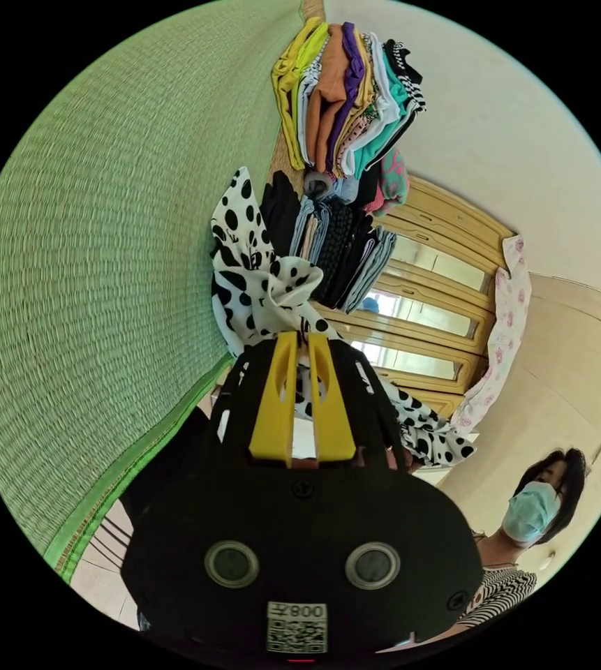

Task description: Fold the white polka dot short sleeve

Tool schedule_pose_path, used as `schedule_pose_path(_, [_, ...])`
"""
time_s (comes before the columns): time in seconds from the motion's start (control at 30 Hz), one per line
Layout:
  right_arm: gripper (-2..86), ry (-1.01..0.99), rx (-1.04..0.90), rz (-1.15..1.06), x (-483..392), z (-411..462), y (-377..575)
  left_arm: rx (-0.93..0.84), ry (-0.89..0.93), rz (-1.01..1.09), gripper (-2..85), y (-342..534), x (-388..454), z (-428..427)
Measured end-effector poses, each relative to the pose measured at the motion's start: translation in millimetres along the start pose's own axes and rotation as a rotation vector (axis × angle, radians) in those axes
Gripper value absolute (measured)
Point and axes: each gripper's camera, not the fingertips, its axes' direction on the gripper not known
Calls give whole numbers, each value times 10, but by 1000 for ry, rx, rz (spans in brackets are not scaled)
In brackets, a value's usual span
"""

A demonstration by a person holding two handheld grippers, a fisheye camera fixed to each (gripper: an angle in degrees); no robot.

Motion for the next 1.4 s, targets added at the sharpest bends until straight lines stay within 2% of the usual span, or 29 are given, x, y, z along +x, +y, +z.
schedule_pose_path(0.17, [23, 6, 18, -13, 32, -35, 8, 70, 113, 52, 26, 339, 208, -403])
schedule_pose_path(0.33, [23, -8, 50, -58, -16, -62, -39, 172, 218, 196, 23, 867, 703, -1056])
schedule_pose_path(0.7, [22, -124, 141, -246, -420, 31, -276, 350, 255, 590, 22, 2589, 1944, -2407])
schedule_pose_path(1.03, [21, -244, 131, -372, -841, 238, -431, 519, 175, 900, 23, 4488, 2787, -3255])
schedule_pose_path(1.4, [20, -324, 80, -445, -1131, 437, -544, 667, 5, 1077, 21, 6190, 3196, -3702])
